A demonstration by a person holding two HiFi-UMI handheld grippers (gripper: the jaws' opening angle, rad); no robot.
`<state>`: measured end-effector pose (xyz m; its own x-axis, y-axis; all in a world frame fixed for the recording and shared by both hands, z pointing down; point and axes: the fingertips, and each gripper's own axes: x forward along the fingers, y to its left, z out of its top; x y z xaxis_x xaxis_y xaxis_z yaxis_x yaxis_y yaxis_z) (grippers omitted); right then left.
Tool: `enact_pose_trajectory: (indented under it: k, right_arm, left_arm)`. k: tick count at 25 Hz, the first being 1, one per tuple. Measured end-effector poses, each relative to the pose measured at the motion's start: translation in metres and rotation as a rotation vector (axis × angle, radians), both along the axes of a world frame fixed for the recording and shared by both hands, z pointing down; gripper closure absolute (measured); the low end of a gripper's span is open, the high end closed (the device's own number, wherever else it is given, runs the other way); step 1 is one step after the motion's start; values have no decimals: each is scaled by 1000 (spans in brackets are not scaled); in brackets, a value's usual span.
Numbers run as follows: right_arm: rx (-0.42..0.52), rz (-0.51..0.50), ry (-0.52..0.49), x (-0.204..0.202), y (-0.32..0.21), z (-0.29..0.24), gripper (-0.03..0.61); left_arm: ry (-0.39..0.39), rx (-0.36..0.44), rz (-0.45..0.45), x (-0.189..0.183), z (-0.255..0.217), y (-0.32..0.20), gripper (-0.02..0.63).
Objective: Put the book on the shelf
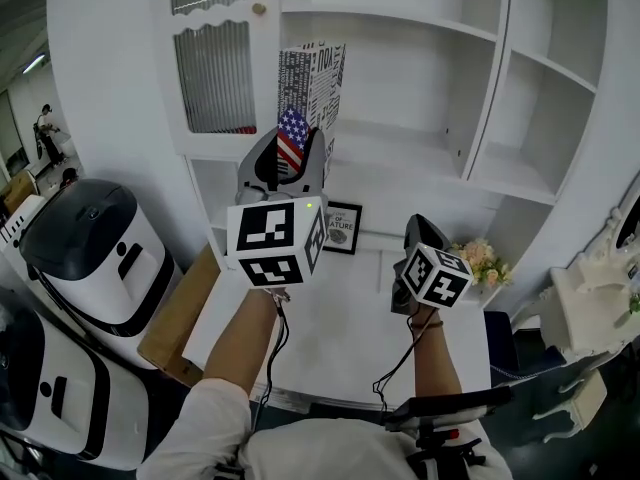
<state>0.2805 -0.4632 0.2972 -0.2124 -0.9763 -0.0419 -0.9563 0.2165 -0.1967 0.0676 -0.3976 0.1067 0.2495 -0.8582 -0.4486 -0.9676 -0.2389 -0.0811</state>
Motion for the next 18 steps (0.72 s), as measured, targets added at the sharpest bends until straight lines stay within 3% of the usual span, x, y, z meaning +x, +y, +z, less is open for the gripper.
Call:
enact_pose_trajectory:
  k: [18]
  right_arm:
    - [4, 26, 73, -7, -36, -6, 557]
  left_arm:
    - [23, 25, -13, 3, -19, -61, 453]
